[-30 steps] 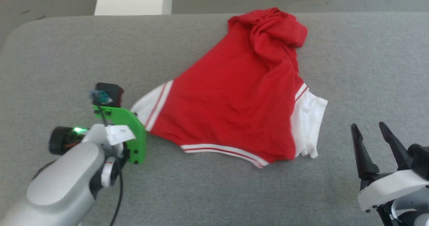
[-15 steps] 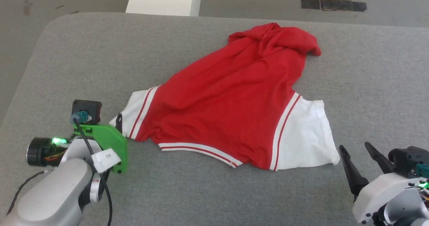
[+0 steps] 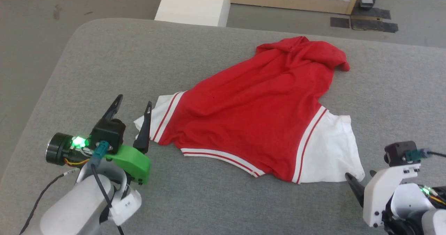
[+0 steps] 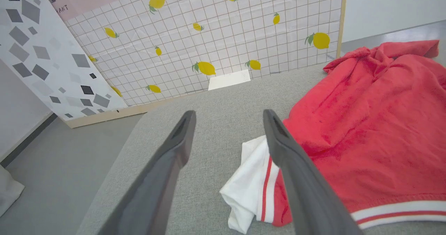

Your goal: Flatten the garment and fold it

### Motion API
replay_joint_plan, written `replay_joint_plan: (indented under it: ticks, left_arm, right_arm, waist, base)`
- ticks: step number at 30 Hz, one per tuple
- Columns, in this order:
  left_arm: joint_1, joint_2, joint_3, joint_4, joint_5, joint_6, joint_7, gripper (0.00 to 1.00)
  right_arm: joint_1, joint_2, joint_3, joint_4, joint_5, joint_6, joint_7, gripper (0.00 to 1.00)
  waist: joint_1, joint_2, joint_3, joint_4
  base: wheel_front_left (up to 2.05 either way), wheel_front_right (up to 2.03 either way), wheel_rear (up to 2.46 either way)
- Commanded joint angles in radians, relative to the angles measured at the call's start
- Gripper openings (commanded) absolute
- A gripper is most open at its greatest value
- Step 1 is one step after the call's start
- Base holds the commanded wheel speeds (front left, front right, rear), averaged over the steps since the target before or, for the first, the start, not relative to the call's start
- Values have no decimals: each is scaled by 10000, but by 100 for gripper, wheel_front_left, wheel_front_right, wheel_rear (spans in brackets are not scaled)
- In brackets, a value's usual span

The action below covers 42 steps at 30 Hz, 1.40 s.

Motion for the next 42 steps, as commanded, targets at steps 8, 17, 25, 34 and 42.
replay_joint_plan:
  ticks: [8, 17, 25, 34, 42]
  left_arm:
    - [565, -382, 317, -72, 567, 67, -185, 100]
    - [848, -661, 814, -156, 913, -82, -191, 100]
    - [1076, -729, 1165, 183, 889, -328, -192, 100]
    - [1113, -775, 1255, 399, 774, -511, -192, 100]
    - [1131, -878, 1215, 463, 604, -550, -110, 100]
  right_arm:
    - [-842, 59, -145, 699, -566, -13, 1169, 100]
    - [-713, -46, -58, 1069, -935, -13, 1312, 0]
    - [-243, -1083, 106, 757, -519, -13, 1326, 0]
    - [277, -3159, -225, 301, 409, -13, 1755, 0]
    - [615, -3609, -453, 694, 763, -13, 1276, 100]
  waist:
    - [0, 0, 210, 504]
    - [0, 0, 465, 717]
    - [0, 0, 111, 340]
    - [0, 0, -79, -76]
    - [0, 0, 38, -166]
  base:
    - [0, 0, 0]
    - [0, 0, 0]
    - [0, 0, 0]
    - [0, 0, 0]
    - [0, 0, 0]
